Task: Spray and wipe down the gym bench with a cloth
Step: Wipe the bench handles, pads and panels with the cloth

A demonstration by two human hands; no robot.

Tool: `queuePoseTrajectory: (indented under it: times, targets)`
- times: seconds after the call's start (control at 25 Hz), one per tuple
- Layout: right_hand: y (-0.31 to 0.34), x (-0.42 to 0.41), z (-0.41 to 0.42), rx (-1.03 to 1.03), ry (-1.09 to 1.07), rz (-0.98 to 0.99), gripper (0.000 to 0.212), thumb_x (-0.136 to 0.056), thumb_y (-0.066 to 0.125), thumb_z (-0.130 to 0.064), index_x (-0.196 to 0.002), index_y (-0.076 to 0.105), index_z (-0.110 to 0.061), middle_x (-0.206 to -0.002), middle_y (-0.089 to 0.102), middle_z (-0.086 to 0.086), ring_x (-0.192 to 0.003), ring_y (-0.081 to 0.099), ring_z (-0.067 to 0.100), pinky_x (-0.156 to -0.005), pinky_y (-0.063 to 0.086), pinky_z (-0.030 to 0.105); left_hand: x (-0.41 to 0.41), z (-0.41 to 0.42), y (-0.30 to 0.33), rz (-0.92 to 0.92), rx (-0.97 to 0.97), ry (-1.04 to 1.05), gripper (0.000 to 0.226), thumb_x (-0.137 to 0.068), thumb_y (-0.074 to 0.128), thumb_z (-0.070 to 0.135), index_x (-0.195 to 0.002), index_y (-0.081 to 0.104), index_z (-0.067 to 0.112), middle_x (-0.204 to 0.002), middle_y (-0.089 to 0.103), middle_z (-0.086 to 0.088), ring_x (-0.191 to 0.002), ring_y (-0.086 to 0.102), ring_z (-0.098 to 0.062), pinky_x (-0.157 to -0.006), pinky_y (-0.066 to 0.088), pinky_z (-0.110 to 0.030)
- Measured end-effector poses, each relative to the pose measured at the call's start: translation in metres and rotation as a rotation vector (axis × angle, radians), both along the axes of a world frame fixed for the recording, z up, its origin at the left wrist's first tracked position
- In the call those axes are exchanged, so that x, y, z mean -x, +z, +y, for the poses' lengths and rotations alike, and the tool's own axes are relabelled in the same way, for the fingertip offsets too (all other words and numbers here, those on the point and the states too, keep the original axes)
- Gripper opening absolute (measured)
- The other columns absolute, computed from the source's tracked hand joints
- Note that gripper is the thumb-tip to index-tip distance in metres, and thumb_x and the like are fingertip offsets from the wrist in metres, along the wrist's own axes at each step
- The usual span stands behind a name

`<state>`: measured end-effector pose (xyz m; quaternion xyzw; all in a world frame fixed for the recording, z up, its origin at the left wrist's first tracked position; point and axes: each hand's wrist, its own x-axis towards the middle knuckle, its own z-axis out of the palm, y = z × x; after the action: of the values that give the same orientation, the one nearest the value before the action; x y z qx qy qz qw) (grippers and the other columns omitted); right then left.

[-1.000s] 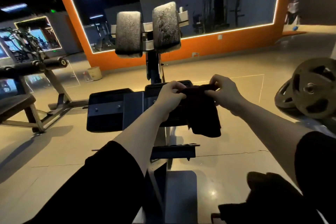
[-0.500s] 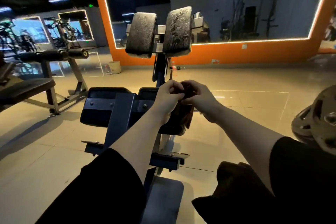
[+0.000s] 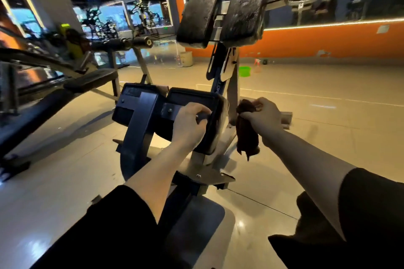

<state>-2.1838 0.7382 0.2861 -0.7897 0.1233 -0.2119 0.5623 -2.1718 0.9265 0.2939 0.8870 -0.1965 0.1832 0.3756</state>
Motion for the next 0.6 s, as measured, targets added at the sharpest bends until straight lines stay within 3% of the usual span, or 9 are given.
queuePoseTrajectory:
  times: [0.12,0.24,0.4,0.52,0.6]
  targets:
    - [0.0,-0.022,0.011,-0.041,0.072,-0.021,0.018,-0.088,0.06,-0.01,-0.102,0.056,-0.02,-0.1,0.059,0.004,-0.098,0.057,0.02,-0.094,0.051,0.041,0.008,-0.008,-0.015,-0.044,-0.131,0.103,0.033,-0.089,0.063,0.006,-0.119,0.061,0.019,-0.129,0.052,0.002,-0.126,0.043,-0.014,-0.105,0.032,-0.024]
    - [0.0,-0.037,0.017,0.08,0.058,-0.138,0.025,-0.086,0.059,-0.008,-0.106,0.056,-0.022,-0.11,0.055,0.003,-0.104,0.054,0.019,-0.093,0.049,0.036,0.012,-0.011,-0.024,-0.072,-0.223,0.171,0.041,-0.09,0.063,0.008,-0.129,0.054,0.019,-0.136,0.045,0.001,-0.128,0.038,-0.013,-0.1,0.027,-0.018]
    - [-0.013,-0.034,0.027,0.274,0.147,-0.274,0.026,-0.086,0.059,-0.005,-0.109,0.054,-0.017,-0.107,0.037,-0.003,-0.099,0.042,0.012,-0.078,0.03,0.008,0.012,-0.018,-0.039,-0.035,-0.194,0.251,0.046,-0.089,0.062,0.005,-0.131,0.051,0.019,-0.136,0.042,-0.001,-0.126,0.039,-0.015,-0.105,0.031,-0.022]
    - [-0.034,-0.027,0.029,0.375,0.36,-0.331,0.025,-0.083,0.061,-0.006,-0.1,0.051,-0.02,-0.104,0.035,-0.004,-0.095,0.042,0.011,-0.08,0.032,0.012,0.013,-0.029,-0.05,-0.061,-0.124,0.298,0.044,-0.088,0.06,0.003,-0.128,0.051,0.018,-0.134,0.042,-0.002,-0.122,0.039,-0.018,-0.105,0.035,-0.028]
    - [-0.038,-0.03,0.021,0.369,0.455,-0.342,0.025,-0.081,0.063,-0.006,-0.094,0.049,-0.022,-0.102,0.037,-0.002,-0.088,0.04,0.006,-0.076,0.031,0.007,0.01,-0.033,-0.055,-0.091,-0.082,0.335,0.043,-0.088,0.059,0.002,-0.128,0.051,0.018,-0.134,0.044,-0.002,-0.122,0.04,-0.02,-0.105,0.035,-0.03]
